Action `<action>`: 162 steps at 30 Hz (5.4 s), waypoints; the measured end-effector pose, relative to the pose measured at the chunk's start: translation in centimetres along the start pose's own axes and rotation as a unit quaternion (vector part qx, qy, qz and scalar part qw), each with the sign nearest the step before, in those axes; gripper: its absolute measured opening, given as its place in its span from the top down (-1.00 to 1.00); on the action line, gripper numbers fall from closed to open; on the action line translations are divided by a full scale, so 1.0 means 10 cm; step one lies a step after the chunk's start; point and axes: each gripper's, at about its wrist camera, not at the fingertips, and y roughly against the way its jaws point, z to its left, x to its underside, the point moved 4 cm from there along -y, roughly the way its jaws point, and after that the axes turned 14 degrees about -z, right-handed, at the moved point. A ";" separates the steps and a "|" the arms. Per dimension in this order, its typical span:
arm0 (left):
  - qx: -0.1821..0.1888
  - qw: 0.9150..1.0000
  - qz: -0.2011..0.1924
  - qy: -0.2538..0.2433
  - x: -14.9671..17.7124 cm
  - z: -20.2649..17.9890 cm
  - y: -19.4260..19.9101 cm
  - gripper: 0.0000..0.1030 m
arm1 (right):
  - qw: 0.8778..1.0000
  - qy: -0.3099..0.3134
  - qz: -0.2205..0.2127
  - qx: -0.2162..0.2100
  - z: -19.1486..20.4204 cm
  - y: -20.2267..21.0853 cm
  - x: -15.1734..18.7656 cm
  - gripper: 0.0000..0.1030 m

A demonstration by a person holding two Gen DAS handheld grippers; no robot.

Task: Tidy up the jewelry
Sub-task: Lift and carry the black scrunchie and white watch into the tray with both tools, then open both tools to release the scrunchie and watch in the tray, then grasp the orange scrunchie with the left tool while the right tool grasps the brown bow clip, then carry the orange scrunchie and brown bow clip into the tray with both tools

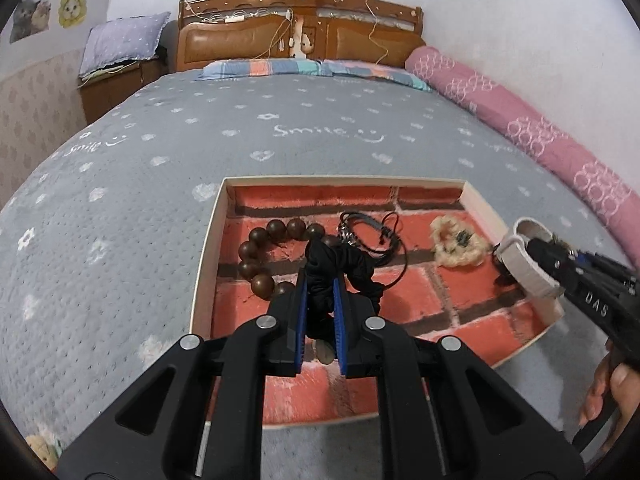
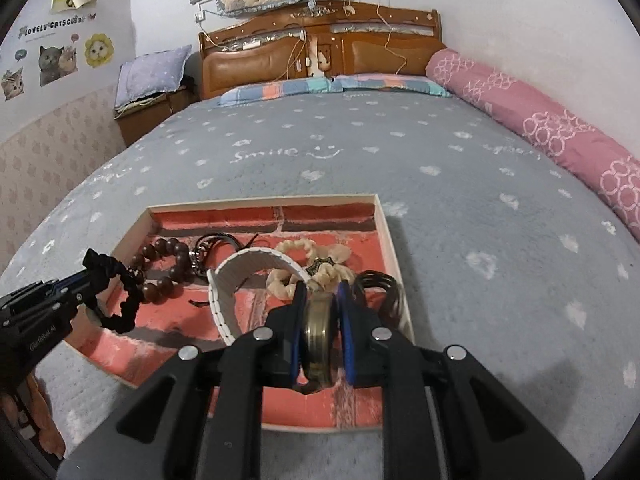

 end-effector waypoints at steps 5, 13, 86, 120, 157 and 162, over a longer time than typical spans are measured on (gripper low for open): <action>0.000 1.000 0.010 0.002 0.08 0.04 -0.16 0.80 | 1.000 -0.001 0.018 -0.001 0.02 -0.21 0.10 0.69; -0.012 1.000 0.011 -0.007 0.15 0.05 -0.20 0.80 | 0.999 0.008 0.033 -0.005 0.10 -0.30 0.18 0.69; -0.064 0.998 0.001 -0.003 0.55 0.21 1.23 -0.90 | 1.000 0.014 0.000 0.025 -0.20 1.21 0.66 -0.85; -0.120 0.992 0.035 0.005 1.00 1.18 1.55 -0.78 | 0.995 0.023 0.098 0.016 -0.11 1.30 1.31 0.07; -0.072 0.996 0.039 0.044 1.03 1.24 1.54 0.71 | 0.997 0.012 0.074 -0.008 -0.08 1.39 1.21 0.59; -0.062 0.997 0.031 0.042 0.96 1.16 1.59 0.75 | 0.998 0.010 0.066 -0.011 -0.09 1.40 1.16 0.66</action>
